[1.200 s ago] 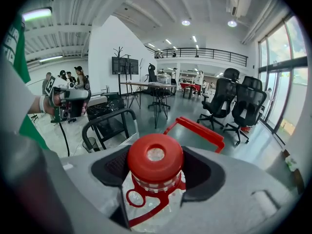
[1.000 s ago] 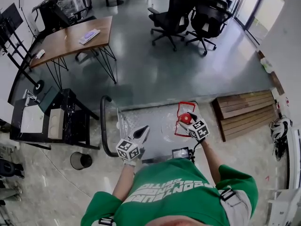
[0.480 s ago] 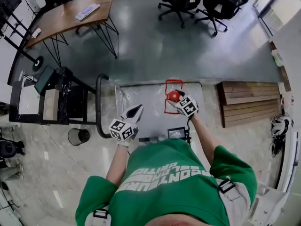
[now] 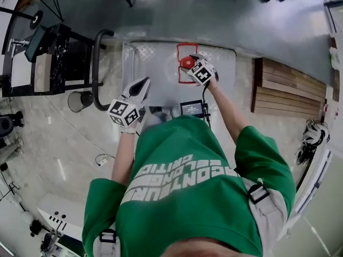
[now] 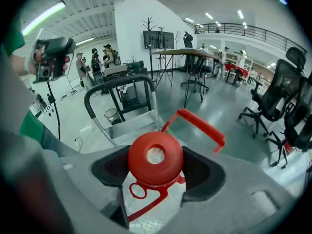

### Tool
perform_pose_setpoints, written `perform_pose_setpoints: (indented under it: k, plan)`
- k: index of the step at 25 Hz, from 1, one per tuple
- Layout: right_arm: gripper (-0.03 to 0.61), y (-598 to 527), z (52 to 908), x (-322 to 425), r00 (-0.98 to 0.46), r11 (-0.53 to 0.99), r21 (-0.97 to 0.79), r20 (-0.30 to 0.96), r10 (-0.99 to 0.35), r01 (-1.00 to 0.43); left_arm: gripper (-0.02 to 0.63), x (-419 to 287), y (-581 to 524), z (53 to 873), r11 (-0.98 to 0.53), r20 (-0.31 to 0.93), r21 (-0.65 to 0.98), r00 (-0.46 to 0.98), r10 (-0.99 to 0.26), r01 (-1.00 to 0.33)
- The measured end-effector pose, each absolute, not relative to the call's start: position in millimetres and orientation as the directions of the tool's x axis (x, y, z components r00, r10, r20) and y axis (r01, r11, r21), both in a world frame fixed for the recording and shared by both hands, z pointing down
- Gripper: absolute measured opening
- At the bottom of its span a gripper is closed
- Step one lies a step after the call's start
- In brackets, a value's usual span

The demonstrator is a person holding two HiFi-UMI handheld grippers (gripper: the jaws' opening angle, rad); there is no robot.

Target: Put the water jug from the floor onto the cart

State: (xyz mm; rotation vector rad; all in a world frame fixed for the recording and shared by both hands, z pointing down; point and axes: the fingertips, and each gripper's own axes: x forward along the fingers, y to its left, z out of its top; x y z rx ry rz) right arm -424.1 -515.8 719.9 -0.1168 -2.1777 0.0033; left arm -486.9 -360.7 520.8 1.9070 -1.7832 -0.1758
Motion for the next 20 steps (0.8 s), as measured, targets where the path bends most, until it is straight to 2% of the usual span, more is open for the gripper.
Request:
perform_pose_setpoints:
  k: [7, 16, 20]
  plan:
    - [0.299, -529.5, 798.5, -425.2, -0.464, 0.983, -0.073, 0.874, 0.145, 0.168, 0.009, -480.8, -368.6, 533.3, 0.098, 0.303, 0.460, 0.052, -0.952, -0.882]
    - [0.299, -542.0, 880.0, -399.6, -0.288, 0.976, -0.083, 0.947, 0.139, 0.200, 0.009, -478.3, -378.5, 540.3, 0.177, 0.333, 0.470, -0.012, -0.943, -0.865]
    - [0.299, -533.5, 885.5, -405.6, -0.311, 0.975, -0.082, 0.939, 0.144, 0.205, 0.009, -483.6, -374.3, 542.9, 0.206, 0.353, 0.467, -0.032, -0.935, -0.860]
